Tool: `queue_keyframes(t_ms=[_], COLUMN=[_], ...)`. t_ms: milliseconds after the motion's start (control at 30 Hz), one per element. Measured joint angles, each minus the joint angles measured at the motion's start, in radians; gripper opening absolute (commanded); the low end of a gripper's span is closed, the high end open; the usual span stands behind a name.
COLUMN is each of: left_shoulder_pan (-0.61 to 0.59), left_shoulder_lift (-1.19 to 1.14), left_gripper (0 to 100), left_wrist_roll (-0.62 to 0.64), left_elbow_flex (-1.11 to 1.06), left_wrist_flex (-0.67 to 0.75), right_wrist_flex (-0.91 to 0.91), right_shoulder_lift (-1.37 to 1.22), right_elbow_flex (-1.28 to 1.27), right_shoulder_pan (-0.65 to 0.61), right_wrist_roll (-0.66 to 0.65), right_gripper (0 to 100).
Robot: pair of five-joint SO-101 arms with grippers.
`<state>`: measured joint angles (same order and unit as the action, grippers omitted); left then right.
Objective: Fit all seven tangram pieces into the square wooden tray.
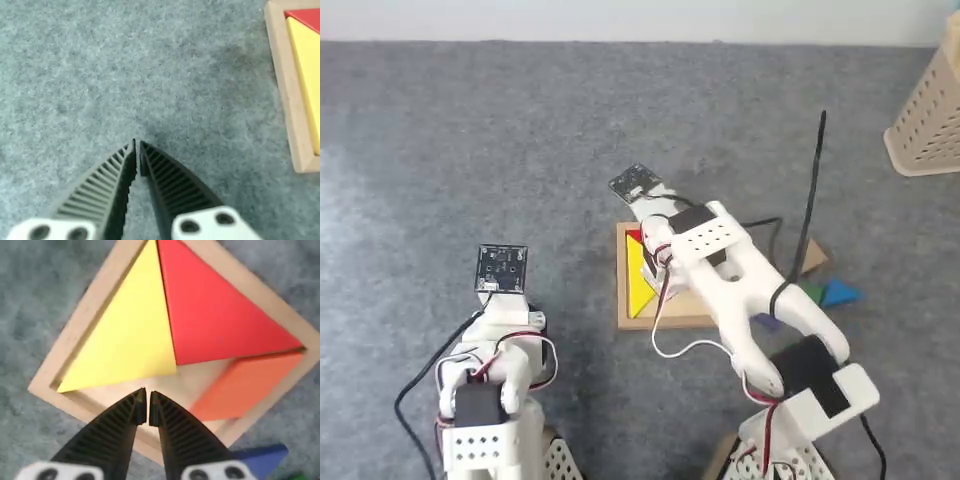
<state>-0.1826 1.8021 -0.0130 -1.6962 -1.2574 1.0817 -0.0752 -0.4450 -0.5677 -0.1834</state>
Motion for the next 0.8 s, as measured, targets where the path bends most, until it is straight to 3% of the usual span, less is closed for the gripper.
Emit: queue_keyframes(t_ms=[367, 800], left_shoulder_pan=[0.000, 0.000], left_shoulder_lift=[0.000, 0.000], left_gripper=[1, 1], left_wrist_roll=[0.000, 0.000], left_elbow_flex=[0.000, 0.000], left_wrist_flex=[0.000, 0.000], right_wrist_flex=[0.002, 0.066], right_shoulder_lift=[-0.184, -0.163], right_elbow_flex=[0.133, 0.180], right_shoulder_pan=[0.000, -0.003], right_wrist_roll=[-0.003, -0.003], right_gripper=[2.6, 2.7])
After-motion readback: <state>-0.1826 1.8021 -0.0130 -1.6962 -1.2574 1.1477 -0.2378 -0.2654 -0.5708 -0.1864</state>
